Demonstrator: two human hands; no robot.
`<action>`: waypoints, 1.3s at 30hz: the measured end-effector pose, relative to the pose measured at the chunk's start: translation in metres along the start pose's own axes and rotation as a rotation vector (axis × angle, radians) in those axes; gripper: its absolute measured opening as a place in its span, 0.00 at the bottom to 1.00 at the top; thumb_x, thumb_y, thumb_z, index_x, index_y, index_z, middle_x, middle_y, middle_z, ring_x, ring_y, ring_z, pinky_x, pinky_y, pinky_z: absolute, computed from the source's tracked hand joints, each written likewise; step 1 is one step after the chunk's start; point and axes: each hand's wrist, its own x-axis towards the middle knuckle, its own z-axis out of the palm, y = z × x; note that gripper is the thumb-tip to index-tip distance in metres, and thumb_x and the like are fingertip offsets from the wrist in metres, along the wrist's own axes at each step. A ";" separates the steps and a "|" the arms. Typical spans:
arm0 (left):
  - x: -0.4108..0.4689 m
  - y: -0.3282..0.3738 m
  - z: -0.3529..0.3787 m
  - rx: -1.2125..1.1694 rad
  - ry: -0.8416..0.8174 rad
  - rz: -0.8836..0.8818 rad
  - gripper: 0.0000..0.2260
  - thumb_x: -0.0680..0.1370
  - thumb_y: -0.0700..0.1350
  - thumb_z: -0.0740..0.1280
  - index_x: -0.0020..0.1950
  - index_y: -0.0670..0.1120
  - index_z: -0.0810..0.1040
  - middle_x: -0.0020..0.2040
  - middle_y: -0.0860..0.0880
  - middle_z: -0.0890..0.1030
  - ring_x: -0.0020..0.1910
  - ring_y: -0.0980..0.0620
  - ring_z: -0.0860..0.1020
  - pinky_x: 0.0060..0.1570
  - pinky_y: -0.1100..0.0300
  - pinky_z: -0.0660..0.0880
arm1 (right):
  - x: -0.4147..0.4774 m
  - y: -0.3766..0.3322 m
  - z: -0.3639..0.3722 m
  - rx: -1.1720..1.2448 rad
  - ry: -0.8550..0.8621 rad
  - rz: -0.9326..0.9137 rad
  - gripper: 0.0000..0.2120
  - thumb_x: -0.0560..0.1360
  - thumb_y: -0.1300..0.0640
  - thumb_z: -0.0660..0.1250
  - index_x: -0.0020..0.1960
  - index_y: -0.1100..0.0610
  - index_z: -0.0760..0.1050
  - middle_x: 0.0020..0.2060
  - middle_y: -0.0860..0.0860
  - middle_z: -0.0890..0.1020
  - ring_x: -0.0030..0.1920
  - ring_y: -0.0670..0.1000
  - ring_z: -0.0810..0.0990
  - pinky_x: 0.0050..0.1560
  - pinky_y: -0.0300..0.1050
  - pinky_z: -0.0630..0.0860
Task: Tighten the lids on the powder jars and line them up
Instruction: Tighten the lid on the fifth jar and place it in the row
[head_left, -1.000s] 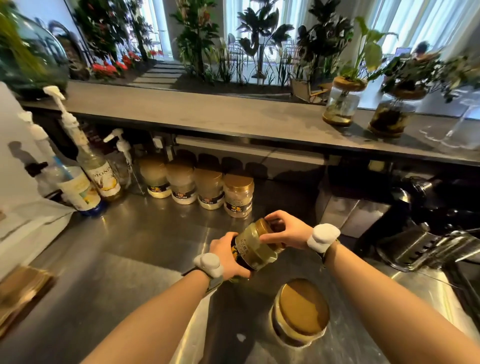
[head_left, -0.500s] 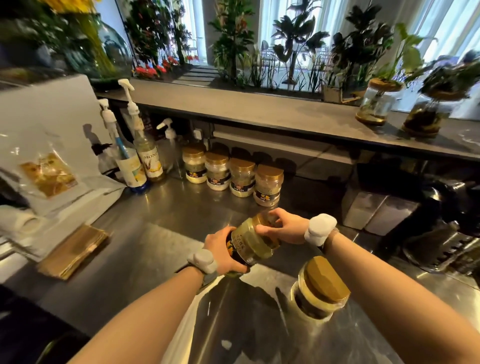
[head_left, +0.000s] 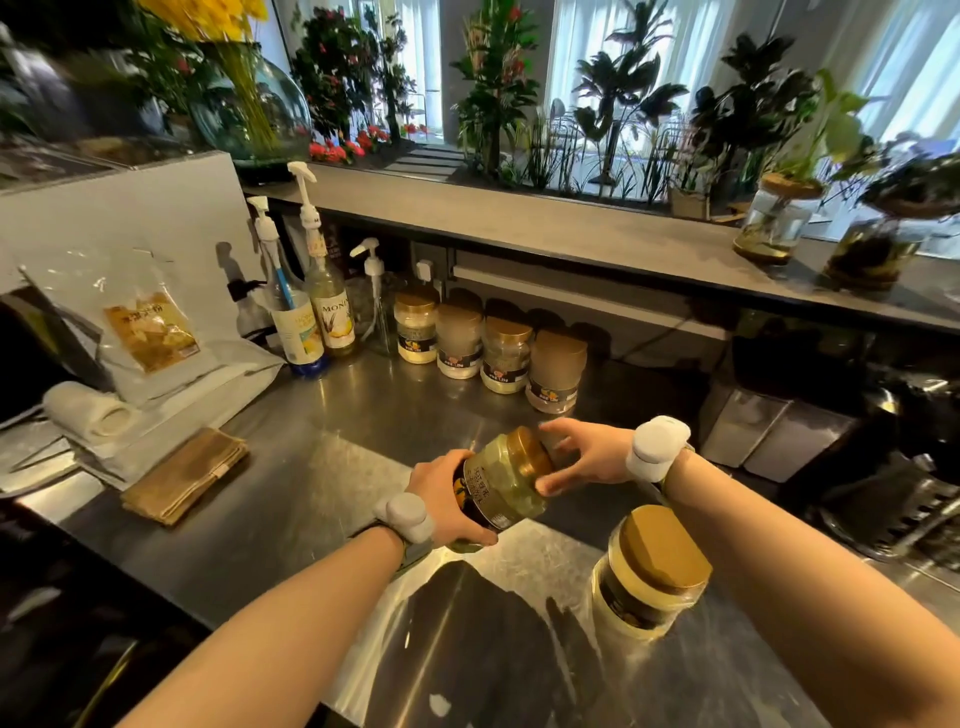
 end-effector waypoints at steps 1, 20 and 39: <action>0.000 0.001 -0.001 0.006 0.004 0.001 0.46 0.48 0.63 0.77 0.65 0.54 0.70 0.53 0.57 0.79 0.54 0.54 0.78 0.56 0.54 0.78 | -0.002 0.000 -0.001 -0.008 -0.014 -0.024 0.48 0.66 0.49 0.77 0.76 0.45 0.51 0.74 0.51 0.64 0.72 0.57 0.65 0.69 0.54 0.67; -0.002 0.006 -0.004 -0.004 0.005 0.011 0.48 0.50 0.61 0.79 0.67 0.54 0.68 0.56 0.57 0.78 0.56 0.54 0.76 0.58 0.55 0.77 | -0.010 -0.005 -0.001 -0.018 -0.032 -0.151 0.51 0.67 0.58 0.77 0.75 0.38 0.48 0.76 0.45 0.57 0.76 0.55 0.58 0.71 0.57 0.63; -0.001 0.009 -0.008 0.058 -0.019 0.023 0.48 0.49 0.63 0.78 0.67 0.55 0.68 0.55 0.59 0.78 0.55 0.56 0.76 0.58 0.57 0.77 | -0.006 0.001 -0.001 0.039 -0.018 -0.083 0.39 0.71 0.45 0.70 0.76 0.43 0.52 0.73 0.49 0.65 0.70 0.55 0.69 0.65 0.54 0.74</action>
